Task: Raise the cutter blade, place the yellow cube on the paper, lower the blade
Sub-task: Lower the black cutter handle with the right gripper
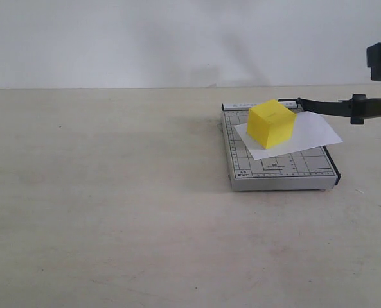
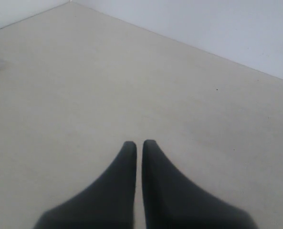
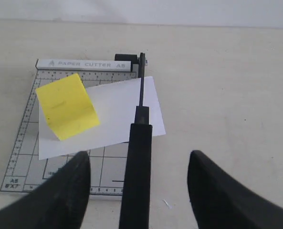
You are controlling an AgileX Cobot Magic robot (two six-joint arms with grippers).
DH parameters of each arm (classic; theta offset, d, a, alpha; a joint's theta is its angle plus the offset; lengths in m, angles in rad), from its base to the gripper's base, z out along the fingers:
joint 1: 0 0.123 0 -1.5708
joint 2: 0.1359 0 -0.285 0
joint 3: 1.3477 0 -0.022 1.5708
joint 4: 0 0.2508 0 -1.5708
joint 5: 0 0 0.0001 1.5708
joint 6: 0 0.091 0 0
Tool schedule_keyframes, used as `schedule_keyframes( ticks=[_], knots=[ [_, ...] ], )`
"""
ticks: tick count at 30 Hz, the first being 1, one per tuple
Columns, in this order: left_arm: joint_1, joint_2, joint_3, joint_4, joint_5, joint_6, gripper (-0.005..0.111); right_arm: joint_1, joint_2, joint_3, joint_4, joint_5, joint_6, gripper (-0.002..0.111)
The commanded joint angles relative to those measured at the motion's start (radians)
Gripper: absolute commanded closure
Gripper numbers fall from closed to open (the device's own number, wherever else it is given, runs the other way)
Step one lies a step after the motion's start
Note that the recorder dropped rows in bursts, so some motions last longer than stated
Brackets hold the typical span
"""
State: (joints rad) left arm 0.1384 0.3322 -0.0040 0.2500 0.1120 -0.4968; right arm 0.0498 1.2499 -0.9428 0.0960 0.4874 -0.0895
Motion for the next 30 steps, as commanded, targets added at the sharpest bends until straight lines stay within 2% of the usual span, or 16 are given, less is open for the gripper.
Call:
schedule_keyframes(
  ticks=[1, 8, 12, 16, 17, 19, 22, 27, 30],
  knots=[
    [-0.006, -0.004, 0.004, -0.008, -0.010, -0.011, 0.102, 0.001, 0.062, -0.007, -0.016, -0.009, 0.005, 0.050],
    [-0.141, -0.004, 0.004, -0.006, -0.010, -0.011, 0.102, 0.001, 0.079, -0.007, -0.016, 0.009, 0.005, 0.050],
    [-0.162, -0.004, 0.004, -0.006, -0.010, -0.011, 0.102, 0.001, 0.079, -0.007, -0.016, 0.021, 0.005, 0.051],
    [-0.160, -0.004, 0.004, -0.006, -0.010, -0.011, 0.102, 0.001, 0.079, -0.007, -0.016, 0.040, 0.005, 0.067],
    [-0.160, -0.004, 0.004, -0.006, -0.010, -0.011, 0.102, 0.001, 0.079, -0.007, -0.014, 0.048, 0.005, 0.078],
    [-0.160, -0.004, 0.004, -0.006, -0.010, -0.011, 0.102, 0.001, 0.079, -0.007, -0.014, 0.068, 0.005, 0.091],
    [-0.160, -0.004, 0.004, -0.006, -0.008, -0.011, 0.102, 0.001, 0.079, -0.007, -0.014, 0.091, 0.005, 0.104],
    [-0.160, -0.004, 0.004, -0.003, -0.008, -0.011, 0.102, 0.001, 0.079, 0.016, 0.013, 0.145, 0.005, 0.106],
    [-0.160, -0.004, 0.004, -0.003, -0.008, -0.011, 0.102, 0.001, 0.079, 0.093, 0.035, 0.145, 0.001, 0.106]
  ],
)
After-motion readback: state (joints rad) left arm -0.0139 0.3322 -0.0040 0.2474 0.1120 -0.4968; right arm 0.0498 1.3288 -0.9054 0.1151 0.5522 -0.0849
